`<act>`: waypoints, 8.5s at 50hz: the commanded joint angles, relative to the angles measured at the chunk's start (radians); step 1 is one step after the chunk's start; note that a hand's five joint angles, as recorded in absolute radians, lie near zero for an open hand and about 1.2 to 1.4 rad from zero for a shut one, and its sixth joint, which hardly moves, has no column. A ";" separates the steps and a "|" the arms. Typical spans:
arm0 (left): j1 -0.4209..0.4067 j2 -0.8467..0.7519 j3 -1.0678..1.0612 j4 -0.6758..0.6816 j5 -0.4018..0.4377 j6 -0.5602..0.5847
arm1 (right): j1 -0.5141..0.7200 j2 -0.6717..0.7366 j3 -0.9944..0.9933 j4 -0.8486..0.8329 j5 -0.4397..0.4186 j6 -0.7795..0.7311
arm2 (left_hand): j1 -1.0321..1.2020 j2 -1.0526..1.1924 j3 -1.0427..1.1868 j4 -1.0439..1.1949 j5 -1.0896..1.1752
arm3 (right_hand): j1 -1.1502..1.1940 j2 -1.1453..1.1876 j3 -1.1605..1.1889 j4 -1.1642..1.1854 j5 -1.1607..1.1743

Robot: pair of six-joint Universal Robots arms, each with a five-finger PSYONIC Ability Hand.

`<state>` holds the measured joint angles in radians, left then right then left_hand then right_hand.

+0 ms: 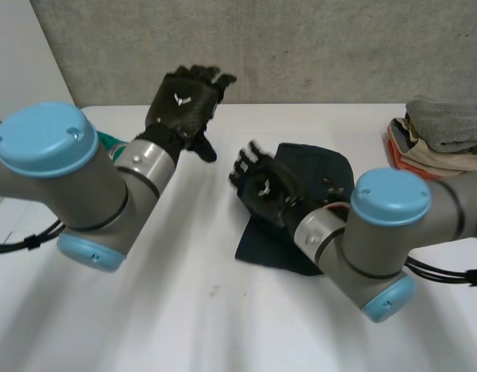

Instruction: Fold the laundry.

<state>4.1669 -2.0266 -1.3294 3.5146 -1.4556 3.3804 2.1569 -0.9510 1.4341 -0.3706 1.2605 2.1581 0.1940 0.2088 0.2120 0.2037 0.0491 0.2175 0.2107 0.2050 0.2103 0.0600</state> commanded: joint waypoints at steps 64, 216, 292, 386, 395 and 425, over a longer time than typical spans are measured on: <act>-0.208 -0.365 0.664 -0.565 -0.065 0.051 | -0.192 -0.123 -0.026 0.289 0.283 0.640 | -0.019 -0.034 -0.037 -0.029 -0.049 | -0.043 -0.036 -0.030 -0.036 -0.060; -0.160 0.006 0.547 -0.401 0.282 -0.363 | -1.028 -0.248 -0.258 0.112 0.097 0.440 | 0.014 -0.001 -0.004 0.004 -0.016 | -0.043 -0.036 -0.030 -0.036 -0.060; 0.409 -0.272 0.472 -0.243 0.159 0.105 | -0.335 -0.259 0.465 -0.176 0.045 0.327 | 1.202 1.187 1.184 1.193 1.173 | -0.043 -0.036 -0.030 -0.036 -0.060; 0.182 -0.233 0.513 0.277 -0.153 -0.084 | -0.140 -0.107 -0.313 -0.470 0.293 0.376 | 1.202 1.187 1.184 1.193 1.173 | 1.179 1.186 1.191 1.186 1.162; 0.187 -0.017 0.063 0.121 -0.025 -0.084 | -0.063 -0.167 -0.121 -0.286 0.275 0.387 | 1.202 1.187 1.184 1.193 1.173 | 1.179 1.186 1.191 1.186 1.162; 0.230 0.284 -0.363 -0.290 0.047 0.225 | 0.009 -0.156 0.256 0.119 0.270 0.398 | 0.225 0.210 0.207 0.215 0.195 | 1.179 1.186 1.191 1.186 1.162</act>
<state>4.4604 -1.7256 -1.8174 3.2186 -1.4134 3.7198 2.1612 -1.1071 1.6759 -0.2392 1.5293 2.5557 0.3797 0.3941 0.3924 0.3826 0.2041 1.1159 1.1798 1.1925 1.1978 1.0003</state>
